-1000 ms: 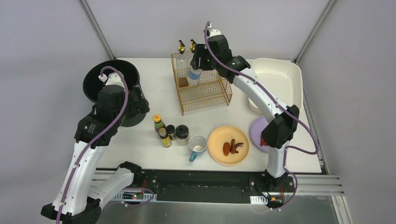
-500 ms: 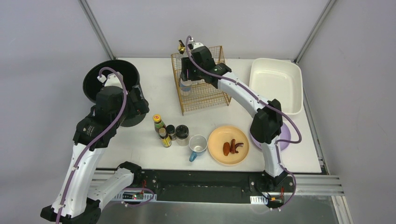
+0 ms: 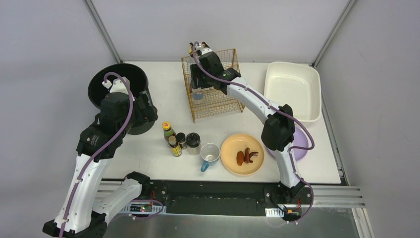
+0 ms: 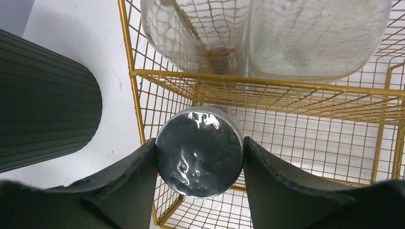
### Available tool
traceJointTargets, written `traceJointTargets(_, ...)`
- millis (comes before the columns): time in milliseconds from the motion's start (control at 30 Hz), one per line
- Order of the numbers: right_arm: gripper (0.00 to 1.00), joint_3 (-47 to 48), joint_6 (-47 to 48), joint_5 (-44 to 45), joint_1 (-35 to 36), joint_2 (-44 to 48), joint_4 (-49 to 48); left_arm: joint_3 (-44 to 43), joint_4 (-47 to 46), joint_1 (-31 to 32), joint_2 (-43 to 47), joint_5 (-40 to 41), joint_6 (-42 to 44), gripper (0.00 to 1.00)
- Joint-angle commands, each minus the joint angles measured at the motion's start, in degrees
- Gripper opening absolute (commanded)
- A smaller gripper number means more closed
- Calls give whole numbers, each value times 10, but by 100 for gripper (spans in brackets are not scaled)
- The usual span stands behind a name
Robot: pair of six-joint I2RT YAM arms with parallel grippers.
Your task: Clear the kitchen counter
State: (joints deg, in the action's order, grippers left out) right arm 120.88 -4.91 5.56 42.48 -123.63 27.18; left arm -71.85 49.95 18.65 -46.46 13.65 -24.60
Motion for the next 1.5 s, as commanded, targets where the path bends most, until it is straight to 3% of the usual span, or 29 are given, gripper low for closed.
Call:
traceJointTargets(0,25,39,18,30,16,2,-15,-2,-12,-4,8,-10,0,100)
traceJointTargets(300,36,53,28,61,24,-14,1,-2,-9,-4,15,-12,0,100)
traceJointTargets(500,53,54,29,69,25,-10,1,0,-7,-3,17,-13,-2,100)
traceJointTargets(900,77,17,42,92,34,50,-20,0,-7,-4,11,-14,-4,100)
traceJointTargets(1167,82,-41,64,97,58,130,-28,-5,-7,-4,9,-9,-3,100)
traceJointTargets(1467,82,-114,50,3,92,224,1,-19,-7,-4,4,9,3,100)
